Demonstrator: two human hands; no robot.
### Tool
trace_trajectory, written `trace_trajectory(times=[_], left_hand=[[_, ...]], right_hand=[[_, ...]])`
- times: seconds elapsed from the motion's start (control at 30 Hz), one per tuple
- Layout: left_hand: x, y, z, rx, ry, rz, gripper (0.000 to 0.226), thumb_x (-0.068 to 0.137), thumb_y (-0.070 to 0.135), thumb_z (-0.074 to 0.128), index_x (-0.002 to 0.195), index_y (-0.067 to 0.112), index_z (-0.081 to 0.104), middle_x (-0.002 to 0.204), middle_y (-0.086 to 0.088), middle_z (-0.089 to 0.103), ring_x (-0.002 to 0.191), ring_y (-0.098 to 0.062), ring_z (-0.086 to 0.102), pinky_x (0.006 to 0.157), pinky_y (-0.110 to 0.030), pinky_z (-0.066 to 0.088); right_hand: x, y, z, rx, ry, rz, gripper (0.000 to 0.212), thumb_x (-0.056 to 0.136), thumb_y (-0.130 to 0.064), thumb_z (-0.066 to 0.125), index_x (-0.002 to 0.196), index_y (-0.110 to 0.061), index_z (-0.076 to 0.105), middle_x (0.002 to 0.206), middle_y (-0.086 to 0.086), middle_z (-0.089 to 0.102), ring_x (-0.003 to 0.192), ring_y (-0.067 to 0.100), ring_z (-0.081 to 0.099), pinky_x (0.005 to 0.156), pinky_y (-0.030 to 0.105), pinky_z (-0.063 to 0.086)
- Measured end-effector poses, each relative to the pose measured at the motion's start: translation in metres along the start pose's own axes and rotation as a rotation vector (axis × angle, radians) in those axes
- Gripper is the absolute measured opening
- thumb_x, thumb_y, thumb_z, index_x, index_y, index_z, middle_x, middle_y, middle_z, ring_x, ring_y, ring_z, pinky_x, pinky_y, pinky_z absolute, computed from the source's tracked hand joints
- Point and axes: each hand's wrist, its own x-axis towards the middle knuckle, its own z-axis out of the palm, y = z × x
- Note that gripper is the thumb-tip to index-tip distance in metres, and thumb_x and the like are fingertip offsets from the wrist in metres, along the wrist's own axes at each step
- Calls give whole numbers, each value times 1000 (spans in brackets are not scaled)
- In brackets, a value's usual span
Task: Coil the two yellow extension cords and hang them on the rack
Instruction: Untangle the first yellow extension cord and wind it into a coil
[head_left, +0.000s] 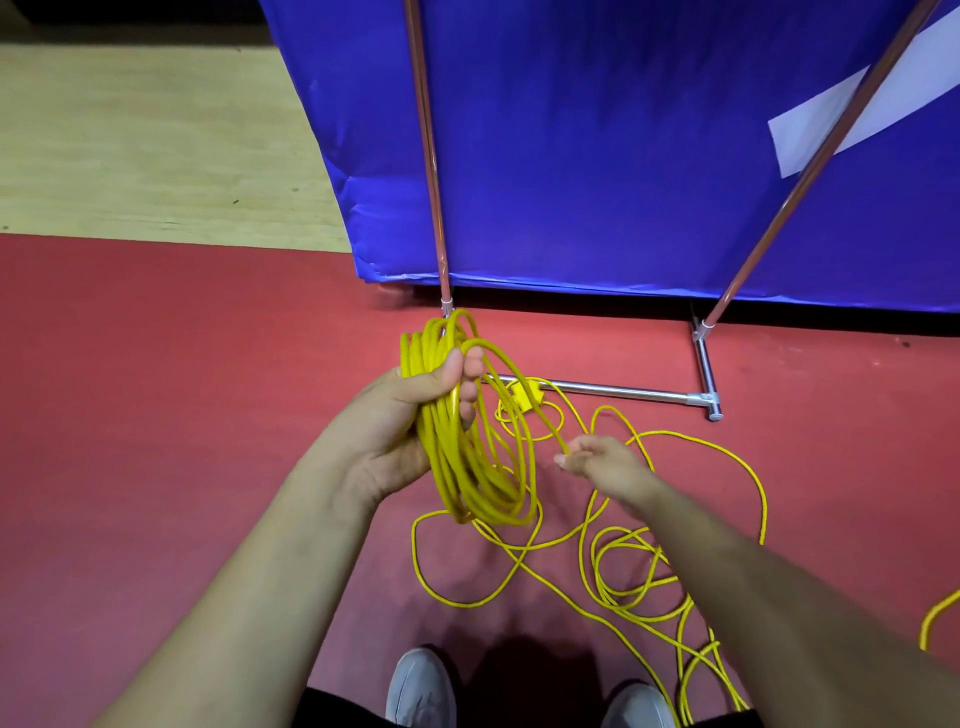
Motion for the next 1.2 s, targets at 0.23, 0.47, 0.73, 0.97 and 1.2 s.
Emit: trace_trajectory(times=[0.23,0.47,0.73,0.97,1.2], left_hand=[[4,16,-3,-120,111,196,12,82,13,57,94,11,62,96,-12,74,90,-23,72,80,-28,57],[6,16,-12,104,151,285,24,87,13,58,108,21,65,77,2,70,60,-10,62,57,-21,52],[-9,-1,-4,411,-54,8,12,77,11,61,86,11,70,96,-23,72,86,-34,71,69,-35,60],[-5,3,3,247,-99,-69,23,77,10,64,100,8,63,73,-12,69,49,-16,61,48,-25,53],[-7,1,3,193,-83,-101,14,77,-4,63,88,2,69,92,-24,71,64,-22,72,52,-27,58]], right_hand=[[-7,-3,10,57,-2,48,21,90,-10,65,82,-14,46,59,-2,68,64,20,57,69,34,45],[-44,-105,7,-345,-250,-137,8,90,-12,64,83,-9,65,53,2,53,38,5,39,41,19,30],[-97,-177,-21,-264,-513,-428,8,84,-14,72,87,-8,75,50,-3,46,52,17,33,48,28,23],[-80,-163,-22,86,-126,-517,13,82,-8,71,83,-10,58,59,7,50,49,8,39,47,16,32],[-53,-107,-39,35,-198,-370,4,92,-4,59,92,-6,62,71,3,64,69,11,58,73,23,46]])
